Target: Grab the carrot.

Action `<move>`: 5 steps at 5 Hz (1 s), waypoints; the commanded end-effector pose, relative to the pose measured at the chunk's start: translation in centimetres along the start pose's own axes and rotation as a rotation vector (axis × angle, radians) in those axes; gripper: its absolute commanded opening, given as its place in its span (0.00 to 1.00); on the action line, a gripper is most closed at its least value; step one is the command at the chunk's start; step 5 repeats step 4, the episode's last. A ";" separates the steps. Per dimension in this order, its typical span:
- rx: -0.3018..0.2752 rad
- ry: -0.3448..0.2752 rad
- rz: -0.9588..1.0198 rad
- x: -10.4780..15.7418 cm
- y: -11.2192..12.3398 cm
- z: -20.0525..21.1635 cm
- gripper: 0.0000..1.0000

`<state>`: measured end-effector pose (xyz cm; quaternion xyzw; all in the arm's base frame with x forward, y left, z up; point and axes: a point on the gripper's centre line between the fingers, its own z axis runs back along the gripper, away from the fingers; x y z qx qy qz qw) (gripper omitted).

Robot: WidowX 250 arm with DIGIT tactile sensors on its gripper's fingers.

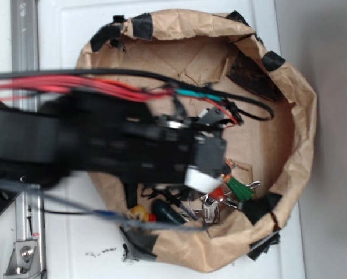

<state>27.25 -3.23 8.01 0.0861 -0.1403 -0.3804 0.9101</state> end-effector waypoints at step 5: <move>-0.087 0.156 0.953 -0.1 4.5 9.1 0.00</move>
